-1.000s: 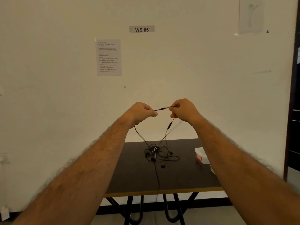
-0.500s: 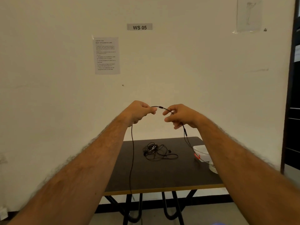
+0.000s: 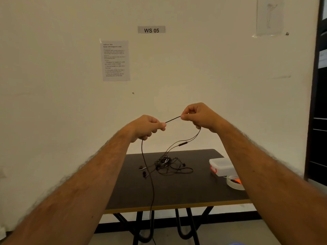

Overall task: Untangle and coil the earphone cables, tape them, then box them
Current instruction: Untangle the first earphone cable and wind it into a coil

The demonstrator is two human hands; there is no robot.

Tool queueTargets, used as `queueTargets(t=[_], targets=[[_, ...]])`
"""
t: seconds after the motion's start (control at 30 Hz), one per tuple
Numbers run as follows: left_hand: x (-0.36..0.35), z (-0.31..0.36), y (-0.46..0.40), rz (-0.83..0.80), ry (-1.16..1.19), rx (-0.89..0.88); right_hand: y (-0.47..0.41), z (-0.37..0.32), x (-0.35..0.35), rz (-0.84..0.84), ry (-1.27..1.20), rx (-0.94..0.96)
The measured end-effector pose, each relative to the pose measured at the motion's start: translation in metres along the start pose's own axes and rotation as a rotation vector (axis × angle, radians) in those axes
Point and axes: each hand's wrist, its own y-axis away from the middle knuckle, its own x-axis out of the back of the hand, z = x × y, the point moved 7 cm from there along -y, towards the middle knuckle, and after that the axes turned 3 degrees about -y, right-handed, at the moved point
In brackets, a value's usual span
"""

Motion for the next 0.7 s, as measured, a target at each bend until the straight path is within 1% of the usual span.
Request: queueTargets(t=[0.07,0.13,0.2,0.27,0.33,0.47,0.57,0.63,0.7], targets=[[0.008,-0.004,0.002,0.020,0.005,0.007,0.001,0.005,0.011,0.089,-0.066,-0.010],[0.015,-0.002,0.004,0.049,0.007,0.000,0.003,0.008,0.011,0.093,-0.158,-0.046],[0.018,0.006,0.005,0.076,0.013,-0.026,0.003,0.008,-0.003,-0.011,-0.240,-0.097],[0.016,0.017,0.006,0.087,0.006,-0.062,0.005,0.004,-0.024,-0.151,-0.266,-0.141],[0.009,0.027,0.006,0.080,-0.011,-0.091,0.006,-0.001,-0.039,-0.225,-0.230,-0.147],[-0.002,0.037,0.005,0.059,-0.033,-0.109,-0.001,-0.007,-0.047,-0.199,0.012,-0.074],[-0.008,0.039,0.004,0.040,-0.026,-0.105,0.000,-0.015,-0.046,-0.191,0.008,-0.009],[-0.010,0.039,0.003,0.049,-0.026,-0.102,0.005,-0.020,-0.046,-0.247,-0.035,0.002],[-0.014,0.035,0.002,0.036,-0.047,-0.096,0.009,-0.021,-0.045,-0.296,-0.001,-0.008]])
